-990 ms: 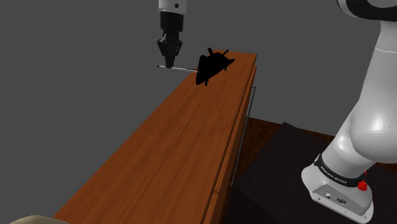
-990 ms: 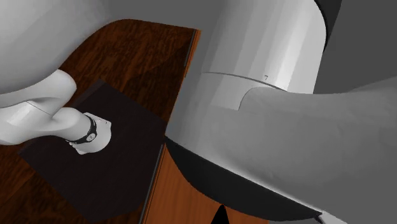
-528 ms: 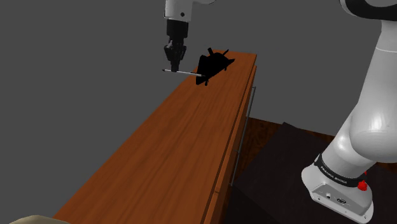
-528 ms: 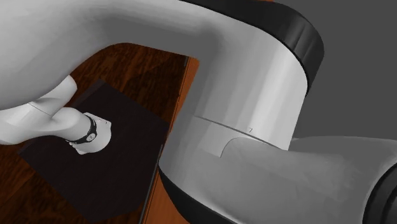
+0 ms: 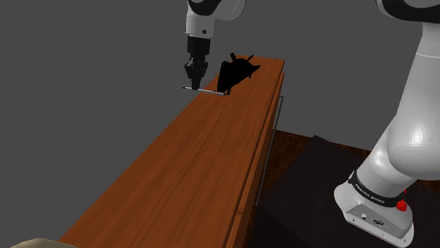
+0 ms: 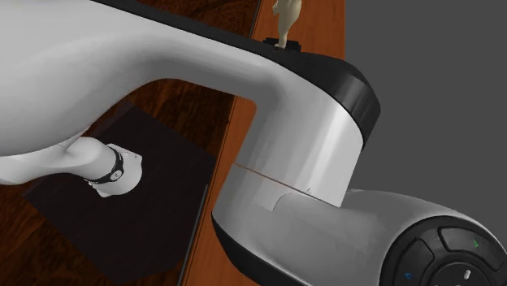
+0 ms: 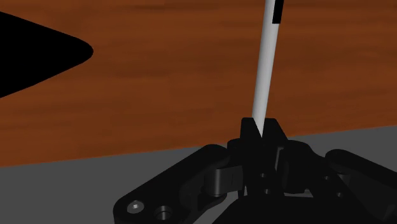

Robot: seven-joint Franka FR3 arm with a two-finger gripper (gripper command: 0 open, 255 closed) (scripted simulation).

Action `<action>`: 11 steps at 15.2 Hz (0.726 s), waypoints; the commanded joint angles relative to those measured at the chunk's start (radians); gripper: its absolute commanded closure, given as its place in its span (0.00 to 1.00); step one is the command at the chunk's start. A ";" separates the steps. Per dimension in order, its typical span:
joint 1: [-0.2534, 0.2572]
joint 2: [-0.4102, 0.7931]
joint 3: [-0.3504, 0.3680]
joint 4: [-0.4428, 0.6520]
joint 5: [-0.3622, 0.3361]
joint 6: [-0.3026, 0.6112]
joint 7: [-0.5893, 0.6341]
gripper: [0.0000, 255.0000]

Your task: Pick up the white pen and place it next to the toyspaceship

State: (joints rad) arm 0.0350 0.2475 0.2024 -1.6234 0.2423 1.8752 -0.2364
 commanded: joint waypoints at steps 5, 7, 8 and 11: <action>0.003 0.015 0.001 -0.061 0.003 0.076 -0.016 1.00; 0.003 0.021 0.001 -0.080 0.004 0.099 -0.021 1.00; 0.004 0.025 0.001 -0.089 0.005 0.111 -0.024 1.00; 0.005 0.036 0.001 -0.114 0.006 0.147 -0.033 1.00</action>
State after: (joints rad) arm 0.0394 0.2805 0.2033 -1.7246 0.2478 2.0065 -0.2653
